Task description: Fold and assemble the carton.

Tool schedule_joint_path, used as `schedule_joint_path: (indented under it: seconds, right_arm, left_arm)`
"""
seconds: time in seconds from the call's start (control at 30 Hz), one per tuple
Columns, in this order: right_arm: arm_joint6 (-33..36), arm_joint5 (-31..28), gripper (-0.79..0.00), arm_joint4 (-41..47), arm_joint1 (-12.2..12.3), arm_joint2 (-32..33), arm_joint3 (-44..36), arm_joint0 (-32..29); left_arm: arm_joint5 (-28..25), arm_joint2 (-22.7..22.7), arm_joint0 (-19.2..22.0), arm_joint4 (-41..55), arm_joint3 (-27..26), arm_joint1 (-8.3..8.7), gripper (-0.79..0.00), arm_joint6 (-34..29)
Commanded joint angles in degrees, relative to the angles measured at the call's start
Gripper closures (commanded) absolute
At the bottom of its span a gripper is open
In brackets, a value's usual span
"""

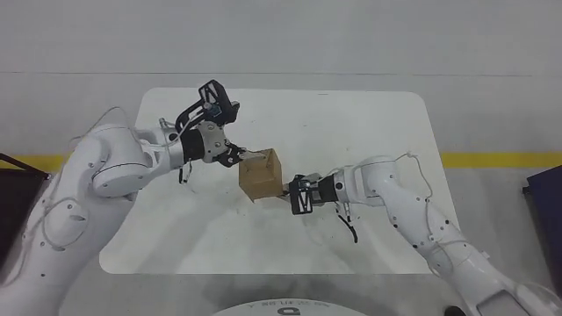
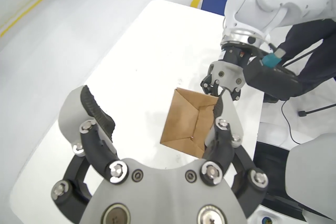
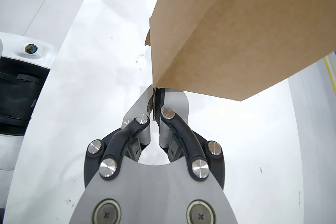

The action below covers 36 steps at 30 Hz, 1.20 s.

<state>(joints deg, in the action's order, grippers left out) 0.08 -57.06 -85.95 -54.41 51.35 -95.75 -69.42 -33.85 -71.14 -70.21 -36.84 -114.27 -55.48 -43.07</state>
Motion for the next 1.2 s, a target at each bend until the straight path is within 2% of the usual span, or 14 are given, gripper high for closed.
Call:
schedule_joint_path:
  seconds: [0.0,0.13,0.27,0.37,0.63,0.77,0.97,1.17]
  right_arm:
    - [-0.2,-0.2,0.000,-0.6,0.1,0.1,-0.2,-0.1]
    - [-0.9,-0.6,0.000,-2.2,0.3,0.5,-1.4,-0.3]
    - [-1.8,-0.6,0.000,-4.5,0.7,1.2,-3.4,-0.8]
    - [-2.7,-0.4,0.000,-6.0,1.1,1.8,-4.7,-1.6]
    - [-4.3,0.5,0.000,-6.5,1.7,3.5,-5.8,-3.6]
    - [-6.0,1.1,0.000,-3.0,1.8,4.4,-4.4,-4.5]
    - [-8.3,2.4,0.000,6.2,1.5,5.9,-0.5,-5.1]
    - [-17.1,3.7,0.000,10.6,1.2,6.5,1.0,-7.2]
  left_arm:
    - [-1.9,-1.1,1.5,2.6,0.1,0.20,-0.785,-1.1]
    - [-6.0,-1.4,4.1,2.7,1.9,0.65,-0.785,-5.6]
    - [-10.2,1.7,5.9,4.4,3.5,0.86,-0.785,-10.5]
    - [-10.8,3.6,6.9,5.0,4.5,0.87,-0.785,-11.9]
    - [-8.1,3.3,6.4,1.4,5.1,1.09,-0.785,-8.8]
    - [-6.1,2.1,5.0,-1.6,4.1,1.42,-0.785,-7.7]
    - [1.7,-1.9,0.5,-11.4,0.9,1.83,-0.785,-1.4]
    - [8.2,-5.3,-6.5,-19.1,-2.4,2.19,-0.785,4.0]
